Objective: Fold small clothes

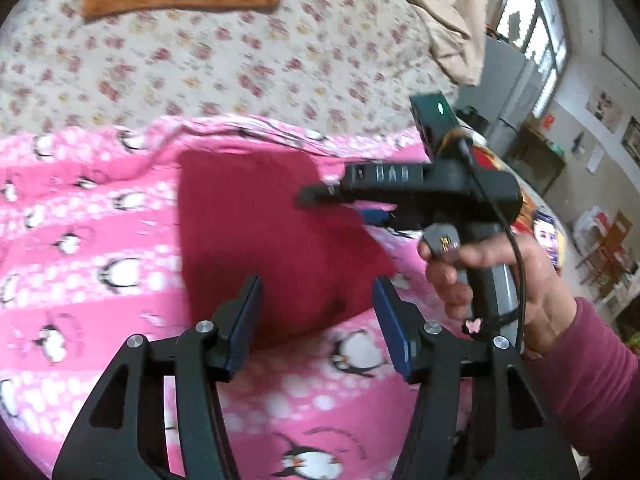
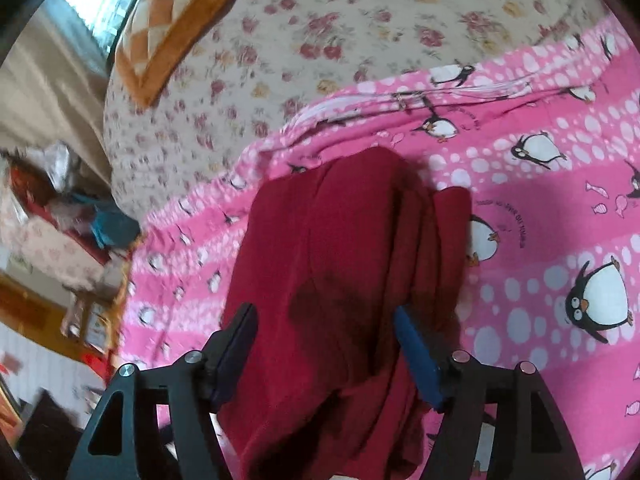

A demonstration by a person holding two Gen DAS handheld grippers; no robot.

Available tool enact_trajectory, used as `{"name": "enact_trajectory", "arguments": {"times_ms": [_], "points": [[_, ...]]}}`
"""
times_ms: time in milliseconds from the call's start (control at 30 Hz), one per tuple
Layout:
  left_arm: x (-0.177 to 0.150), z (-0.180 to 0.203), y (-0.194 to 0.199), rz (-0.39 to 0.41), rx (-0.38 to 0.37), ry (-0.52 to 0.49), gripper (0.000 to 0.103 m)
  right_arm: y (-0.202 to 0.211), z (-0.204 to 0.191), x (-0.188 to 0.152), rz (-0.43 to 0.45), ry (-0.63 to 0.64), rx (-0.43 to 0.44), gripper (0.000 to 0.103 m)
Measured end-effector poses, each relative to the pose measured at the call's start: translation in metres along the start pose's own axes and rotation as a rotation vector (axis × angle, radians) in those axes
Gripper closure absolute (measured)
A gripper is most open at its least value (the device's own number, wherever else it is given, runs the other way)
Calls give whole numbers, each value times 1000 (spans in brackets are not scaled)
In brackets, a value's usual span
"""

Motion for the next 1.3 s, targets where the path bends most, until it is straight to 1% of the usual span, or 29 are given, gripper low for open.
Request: {"name": "enact_trajectory", "arguments": {"times_ms": [33,67,100,133,167,200,267,300,333,367,433,467,500,533,567,600,633,667,767,800,833,867,900,933,1033,1100,1300], "points": [[0,-6,0,3,31,5,47,-5,-2,-2,-6,19,-17,35],[0,-12,-3,-6,62,14,47,-12,-4,-4,-13,41,-46,39],[0,-16,-5,-17,83,20,47,-17,-7,-5,-12,67,-99,60],[-1,-19,-7,-26,97,24,47,-18,-8,-5,-4,95,-145,71],[-2,-24,-10,-29,111,27,47,-14,-12,-4,9,129,-176,77],[-3,-27,-14,-28,121,28,47,-8,-16,-4,26,162,-194,81],[-7,-34,-20,-26,138,31,47,7,-16,-6,67,220,-254,82],[-9,-37,-27,-31,143,41,47,9,-10,-8,74,223,-301,82],[-9,-42,-37,-42,145,55,47,5,-3,-9,66,216,-329,82],[-11,-47,-47,-62,141,76,47,0,4,-12,51,205,-335,82],[-15,-52,-58,-82,135,99,47,-3,8,-13,54,178,-298,82],[-17,-55,-62,-84,137,107,47,2,7,-12,67,160,-276,79],[-18,-56,-64,-83,138,108,47,9,6,-10,80,146,-274,64],[-18,-57,-64,-81,138,107,47,19,1,-6,123,133,-309,57],[-18,-56,-65,-79,136,105,47,27,-4,-4,166,138,-331,54],[-18,-56,-65,-75,134,105,47,31,-13,-1,209,158,-342,54],[-16,-56,-66,-72,133,106,47,33,-24,1,235,202,-327,54],[-15,-56,-68,-69,132,105,46,31,-32,1,230,235,-309,54],[-15,-55,-71,-66,137,103,44,4,-47,-2,162,301,-253,54],[-16,-56,-72,-67,138,101,43,-10,-45,-4,136,315,-261,56],[-16,-55,-73,-69,137,99,42,-16,-41,-6,125,321,-288,57],[-17,-55,-73,-70,133,99,41,-27,-32,-5,107,322,-344,60],[-16,-55,-74,-71,130,98,40,-35,-25,-5,92,320,-381,65],[-16,-55,-74,-69,131,98,40,-39,-18,-3,92,321,-386,65],[-16,-56,-76,-70,130,103,40,-37,-10,-1,115,327,-348,66],[-17,-56,-76,-76,136,101,40,-36,-13,-5,124,344,-359,66],[-17,-54,-73,-68,150,89,40,4,-37,-28,130,336,-356,64]]}}
Point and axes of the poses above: each gripper's, at about its wrist camera, not at the fingertips, and y roughly against the way its jaws point, z to its right, x to its top, the point moved 3 cm from there along -y, roughly the way its jaws point
